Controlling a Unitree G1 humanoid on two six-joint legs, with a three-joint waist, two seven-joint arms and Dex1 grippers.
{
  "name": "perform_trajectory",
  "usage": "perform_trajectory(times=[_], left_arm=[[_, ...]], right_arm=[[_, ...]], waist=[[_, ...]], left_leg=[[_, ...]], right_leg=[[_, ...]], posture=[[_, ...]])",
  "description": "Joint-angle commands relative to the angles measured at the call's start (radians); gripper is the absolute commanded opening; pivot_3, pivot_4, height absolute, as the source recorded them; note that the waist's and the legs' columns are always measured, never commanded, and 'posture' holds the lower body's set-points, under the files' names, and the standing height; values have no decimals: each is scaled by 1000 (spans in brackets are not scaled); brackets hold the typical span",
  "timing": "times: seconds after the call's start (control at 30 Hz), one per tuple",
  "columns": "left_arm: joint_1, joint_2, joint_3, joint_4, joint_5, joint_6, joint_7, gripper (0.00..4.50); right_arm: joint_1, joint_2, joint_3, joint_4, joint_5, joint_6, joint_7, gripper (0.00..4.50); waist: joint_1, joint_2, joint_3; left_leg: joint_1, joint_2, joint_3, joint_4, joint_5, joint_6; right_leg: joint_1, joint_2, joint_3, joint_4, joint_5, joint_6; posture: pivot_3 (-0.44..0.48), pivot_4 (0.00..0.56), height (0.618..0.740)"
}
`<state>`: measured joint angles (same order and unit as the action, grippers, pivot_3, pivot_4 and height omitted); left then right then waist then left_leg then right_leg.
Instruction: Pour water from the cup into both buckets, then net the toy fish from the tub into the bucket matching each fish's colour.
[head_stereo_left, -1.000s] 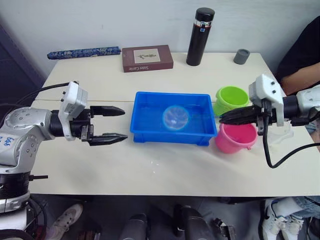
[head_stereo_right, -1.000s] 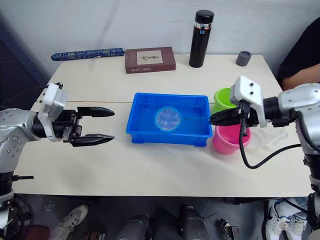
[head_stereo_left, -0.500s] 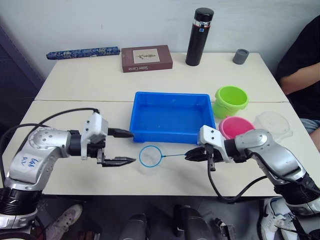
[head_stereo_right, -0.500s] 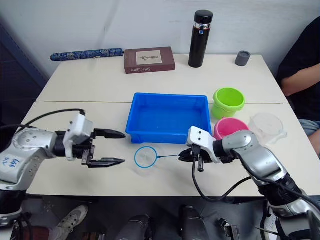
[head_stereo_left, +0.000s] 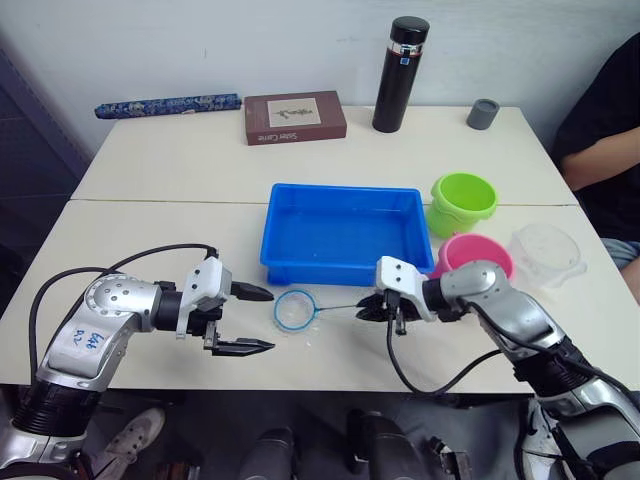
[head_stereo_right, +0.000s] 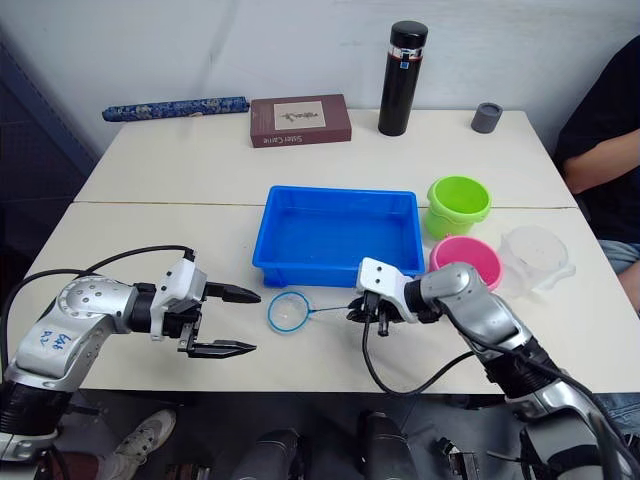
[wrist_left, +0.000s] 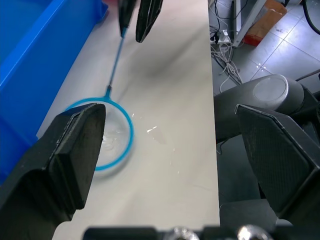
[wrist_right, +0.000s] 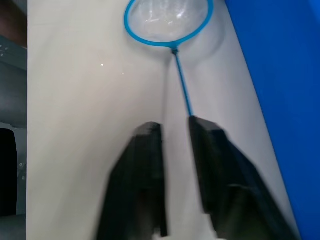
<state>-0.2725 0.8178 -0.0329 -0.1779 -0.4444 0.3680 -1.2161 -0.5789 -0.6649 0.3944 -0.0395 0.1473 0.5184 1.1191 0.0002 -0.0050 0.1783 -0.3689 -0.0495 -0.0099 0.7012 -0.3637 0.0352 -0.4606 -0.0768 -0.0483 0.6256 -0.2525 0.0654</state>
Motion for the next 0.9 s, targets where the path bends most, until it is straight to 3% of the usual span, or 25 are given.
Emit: perform_trajectory(times=[0.03,0.07,0.2,0.4,0.57,0.67,0.9], left_arm=[[3,-14,38,-12,-32,67,54,4500],[14,-20,52,-22,-40,97,82,4500],[79,-43,114,-90,-50,166,205,4500],[305,-133,241,-268,-65,210,405,4500],[464,-232,290,-346,-32,180,550,4500],[519,-324,335,-347,-45,192,656,4500],[638,-392,322,-351,-29,171,703,4500]], right_arm=[[-3,-38,-23,-57,-2,-5,30,3083],[3,-60,-34,-83,9,15,46,3541],[52,-154,-107,-220,90,96,95,3541],[262,-251,-294,-396,193,118,78,3541],[430,-226,-388,-391,172,-8,1,3541],[526,-186,-428,-362,147,-80,-73,3541],[663,-164,-447,-375,131,-151,-134,3541]], waist=[[0,0,0],[0,0,0],[2,0,0],[9,0,0],[23,0,0],[26,0,0],[27,0,0]], left_leg=[[0,0,0,0,0,0],[0,0,0,0,0,0],[-1,0,-1,0,0,0],[0,0,-1,-1,0,0],[3,0,0,-1,0,0],[16,1,-1,-4,-2,1],[17,1,-1,-3,-4,3]], right_leg=[[0,0,0,0,0,0],[0,0,0,0,0,0],[0,0,0,0,0,0],[1,0,0,-4,0,0],[3,0,1,-5,0,0],[17,0,0,-8,0,-1],[19,0,0,-9,-1,-1]], posture=[[0,150,739],[0,150,739],[0,150,739],[0,150,739],[0,150,739],[0,150,739],[0,150,739]])
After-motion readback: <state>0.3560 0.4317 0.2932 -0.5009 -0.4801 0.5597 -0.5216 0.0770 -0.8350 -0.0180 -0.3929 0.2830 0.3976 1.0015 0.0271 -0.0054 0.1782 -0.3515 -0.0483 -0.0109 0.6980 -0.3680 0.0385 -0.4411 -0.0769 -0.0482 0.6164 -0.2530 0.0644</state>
